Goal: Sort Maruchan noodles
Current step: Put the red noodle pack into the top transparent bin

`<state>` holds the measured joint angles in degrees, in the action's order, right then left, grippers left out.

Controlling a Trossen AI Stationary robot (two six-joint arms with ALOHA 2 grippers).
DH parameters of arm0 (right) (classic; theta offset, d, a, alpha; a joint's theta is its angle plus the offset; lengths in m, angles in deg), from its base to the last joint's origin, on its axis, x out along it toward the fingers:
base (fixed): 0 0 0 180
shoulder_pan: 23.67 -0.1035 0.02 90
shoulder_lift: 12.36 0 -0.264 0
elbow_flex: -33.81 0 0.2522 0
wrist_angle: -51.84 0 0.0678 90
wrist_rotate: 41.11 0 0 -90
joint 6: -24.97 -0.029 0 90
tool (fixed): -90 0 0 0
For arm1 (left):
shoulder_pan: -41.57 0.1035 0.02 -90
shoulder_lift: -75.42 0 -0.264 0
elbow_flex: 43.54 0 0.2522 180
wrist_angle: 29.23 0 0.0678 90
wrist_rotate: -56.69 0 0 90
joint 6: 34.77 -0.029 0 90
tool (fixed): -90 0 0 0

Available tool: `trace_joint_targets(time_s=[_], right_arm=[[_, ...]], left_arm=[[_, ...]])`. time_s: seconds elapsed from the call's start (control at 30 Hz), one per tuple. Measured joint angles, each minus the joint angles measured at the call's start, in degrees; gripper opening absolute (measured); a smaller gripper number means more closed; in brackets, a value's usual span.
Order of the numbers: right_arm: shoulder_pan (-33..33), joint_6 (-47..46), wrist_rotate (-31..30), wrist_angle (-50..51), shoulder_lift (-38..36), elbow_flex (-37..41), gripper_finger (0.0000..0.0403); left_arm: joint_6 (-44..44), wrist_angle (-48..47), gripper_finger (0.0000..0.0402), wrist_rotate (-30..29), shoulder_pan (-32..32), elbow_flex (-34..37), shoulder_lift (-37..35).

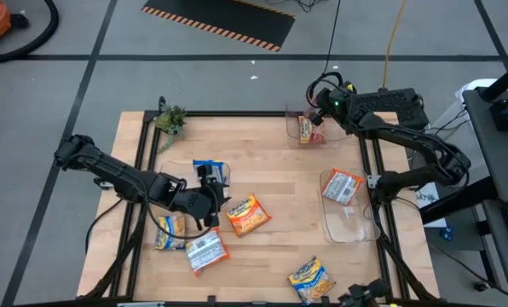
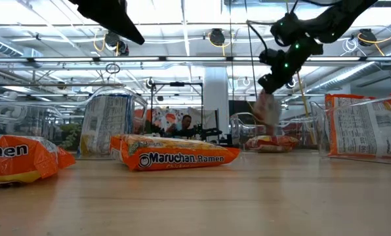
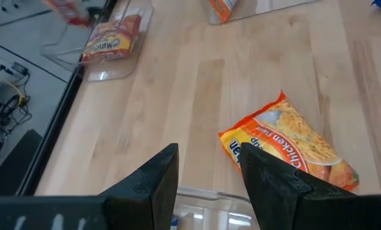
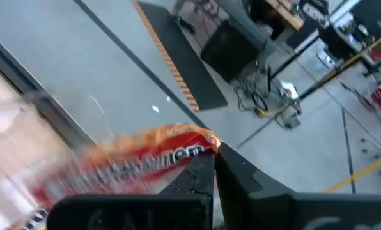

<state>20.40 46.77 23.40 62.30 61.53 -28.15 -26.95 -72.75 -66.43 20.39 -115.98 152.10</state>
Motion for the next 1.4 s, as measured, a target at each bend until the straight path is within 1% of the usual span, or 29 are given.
trace_joint_targets(time_s=[0.17,0.3,0.53,0.67,0.77,1.07,1.23,1.4], right_arm=[[0.5,-0.1,0.2,-0.6,1.9,0.0,0.0],[0.5,-0.1,0.6,-3.2,3.0,0.0,0.0],[0.7,-4.1,10.0,-6.2,3.8,0.0,0.0],[0.7,-7.2,12.9,-5.1,3.8,0.2,0.0],[0.7,-9.2,15.4,-6.7,3.8,1.9,0.0],[0.7,-10.4,15.3,-6.8,3.1,6.0,0.0],[0.7,-11.0,15.1,-2.1,1.8,6.2,0.0],[0.7,-12.6,15.1,4.6,-1.4,6.2,0.0]], left_arm=[[0.1,0.0,0.0173,-0.1,0.0,0.0,0.0],[0.3,0.1,0.0173,-0.1,0.0,0.0,0.0],[0.3,0.7,0.0173,-0.1,0.0,0.0,0.0],[0.4,1.0,0.0173,0.1,0.0,0.0,0.0],[0.2,1.2,0.0173,0.1,0.0,0.0,0.0],[0.0,1.6,0.0173,0.2,-0.7,0.0,0.0],[-0.2,2.9,0.0173,0.3,-0.8,0.0,0.0],[-0.5,3.7,0.0173,1.6,-0.9,0.1,0.0]])
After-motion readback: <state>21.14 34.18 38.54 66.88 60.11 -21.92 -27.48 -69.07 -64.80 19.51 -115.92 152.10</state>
